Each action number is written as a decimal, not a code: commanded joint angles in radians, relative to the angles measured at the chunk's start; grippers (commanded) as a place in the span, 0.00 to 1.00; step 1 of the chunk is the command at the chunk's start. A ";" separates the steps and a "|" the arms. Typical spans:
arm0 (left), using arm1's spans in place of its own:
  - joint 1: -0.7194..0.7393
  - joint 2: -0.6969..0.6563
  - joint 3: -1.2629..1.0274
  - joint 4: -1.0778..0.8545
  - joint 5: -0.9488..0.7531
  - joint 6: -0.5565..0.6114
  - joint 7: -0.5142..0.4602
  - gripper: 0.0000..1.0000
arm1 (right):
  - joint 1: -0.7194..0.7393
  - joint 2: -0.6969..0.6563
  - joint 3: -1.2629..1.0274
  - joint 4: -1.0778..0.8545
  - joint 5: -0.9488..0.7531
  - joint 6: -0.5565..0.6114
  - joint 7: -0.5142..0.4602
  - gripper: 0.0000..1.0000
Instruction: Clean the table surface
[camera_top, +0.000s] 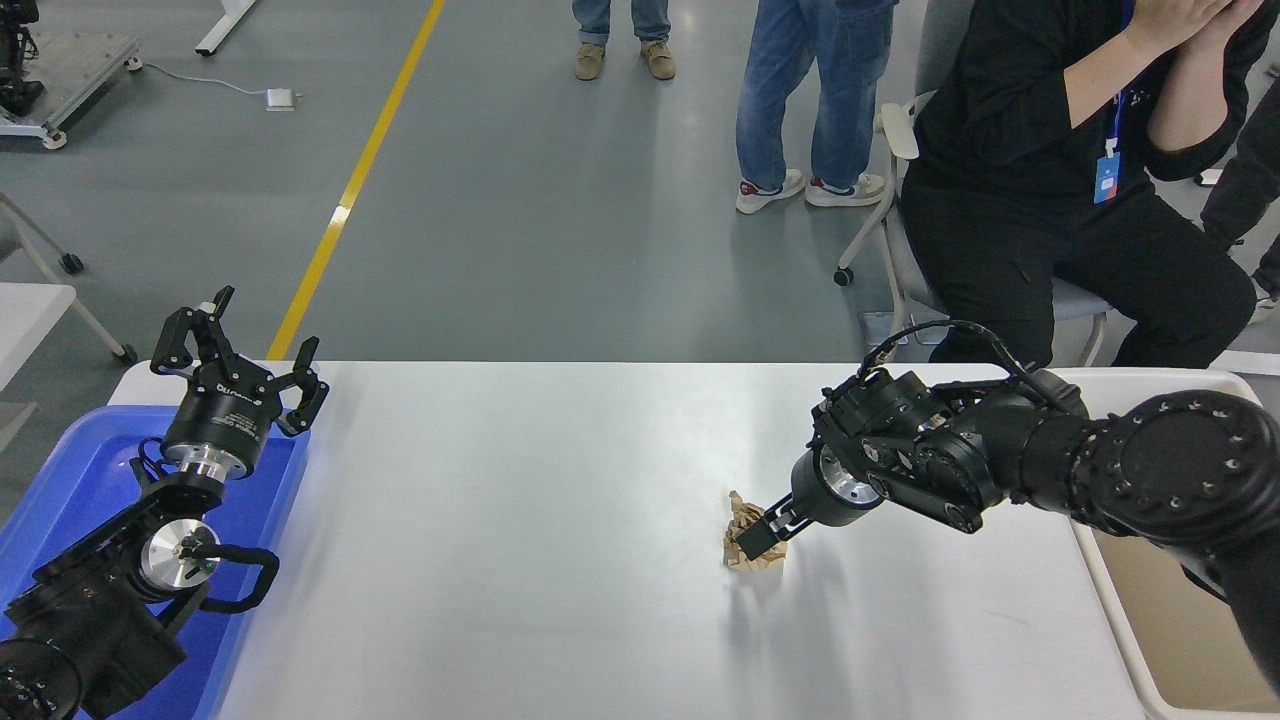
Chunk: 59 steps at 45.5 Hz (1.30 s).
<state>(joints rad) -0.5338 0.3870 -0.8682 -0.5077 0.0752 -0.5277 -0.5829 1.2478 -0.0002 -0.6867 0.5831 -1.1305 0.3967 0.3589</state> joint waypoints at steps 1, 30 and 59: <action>0.000 0.001 0.000 0.000 0.000 0.000 0.000 1.00 | -0.004 0.000 0.032 -0.002 0.006 -0.025 0.000 0.99; 0.000 0.000 0.000 0.000 0.000 0.000 0.000 1.00 | -0.076 0.000 0.053 -0.040 0.009 -0.061 0.000 0.98; 0.000 0.000 0.000 0.000 0.000 0.000 0.000 1.00 | -0.110 0.000 0.052 -0.083 0.009 -0.087 0.052 0.69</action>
<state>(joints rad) -0.5338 0.3867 -0.8682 -0.5078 0.0752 -0.5277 -0.5829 1.1516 0.0000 -0.6339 0.5236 -1.1213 0.3166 0.3735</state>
